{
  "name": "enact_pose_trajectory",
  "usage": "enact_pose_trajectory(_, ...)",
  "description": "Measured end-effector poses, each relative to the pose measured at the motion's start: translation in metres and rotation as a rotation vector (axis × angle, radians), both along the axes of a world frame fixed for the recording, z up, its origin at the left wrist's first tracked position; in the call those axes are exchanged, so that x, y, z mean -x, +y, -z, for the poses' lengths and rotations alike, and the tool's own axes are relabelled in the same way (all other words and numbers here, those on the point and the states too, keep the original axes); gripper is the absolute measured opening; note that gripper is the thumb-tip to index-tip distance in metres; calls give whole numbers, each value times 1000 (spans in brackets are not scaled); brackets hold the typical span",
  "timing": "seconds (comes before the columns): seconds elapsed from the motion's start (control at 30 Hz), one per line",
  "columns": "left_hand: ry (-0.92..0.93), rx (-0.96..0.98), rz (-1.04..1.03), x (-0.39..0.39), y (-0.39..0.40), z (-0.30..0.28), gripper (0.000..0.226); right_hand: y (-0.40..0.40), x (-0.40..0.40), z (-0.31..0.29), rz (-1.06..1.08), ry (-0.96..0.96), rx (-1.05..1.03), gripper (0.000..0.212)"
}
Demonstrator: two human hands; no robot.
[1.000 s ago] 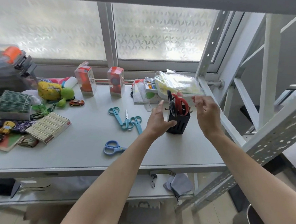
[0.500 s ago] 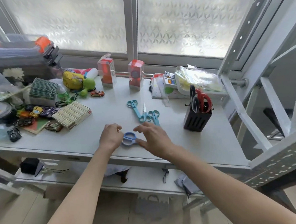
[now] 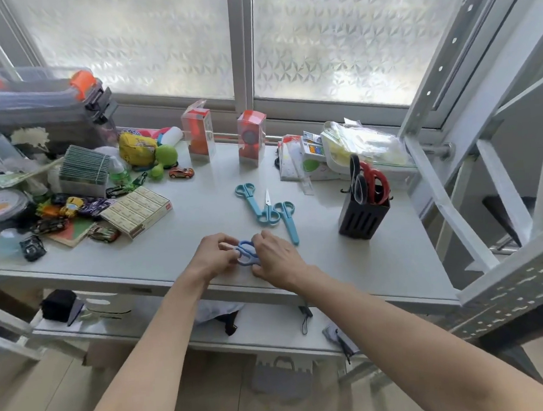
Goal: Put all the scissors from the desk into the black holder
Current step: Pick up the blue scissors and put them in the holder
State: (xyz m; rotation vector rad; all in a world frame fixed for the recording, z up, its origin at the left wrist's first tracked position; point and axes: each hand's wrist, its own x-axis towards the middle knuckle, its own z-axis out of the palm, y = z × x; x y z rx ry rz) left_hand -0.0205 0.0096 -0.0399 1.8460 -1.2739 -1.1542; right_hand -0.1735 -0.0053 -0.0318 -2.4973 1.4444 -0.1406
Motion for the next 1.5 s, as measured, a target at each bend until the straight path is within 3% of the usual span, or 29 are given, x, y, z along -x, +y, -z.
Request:
enact_pose_trajectory(0.3,288,138,246,65,-10,-41,25,27,96,1,226,-516,241,47)
enact_pose_trajectory(0.53,96,262,364,141,-50,-40,72,23,177,-55,550,-897,639,33)
enact_pose_trajectory(0.67,18,311,396,172,-77,-41,94,-13,203,-85,633,-1033,687,33)
enact_pose_trajectory(0.83,-81,319,402,193,-98,-41,97,-54,207,-95,565,-906,563,35)
enact_pose_trajectory(0.97,-96,354,399,202,-104,-40,75,-75,205,-86,499,-730,375,38)
enact_pose_trajectory(1.1,-98,363,398,202,-109,-33,56,-80,202,-79,500,-548,275,24)
enact_pose_trajectory(1.2,-96,383,386,202,-108,-31,59,-79,202,-79,494,-511,228,23)
enact_pose_trajectory(1.5,-81,371,362,201,-102,-33,67,-71,198,-82,511,-478,162,51)
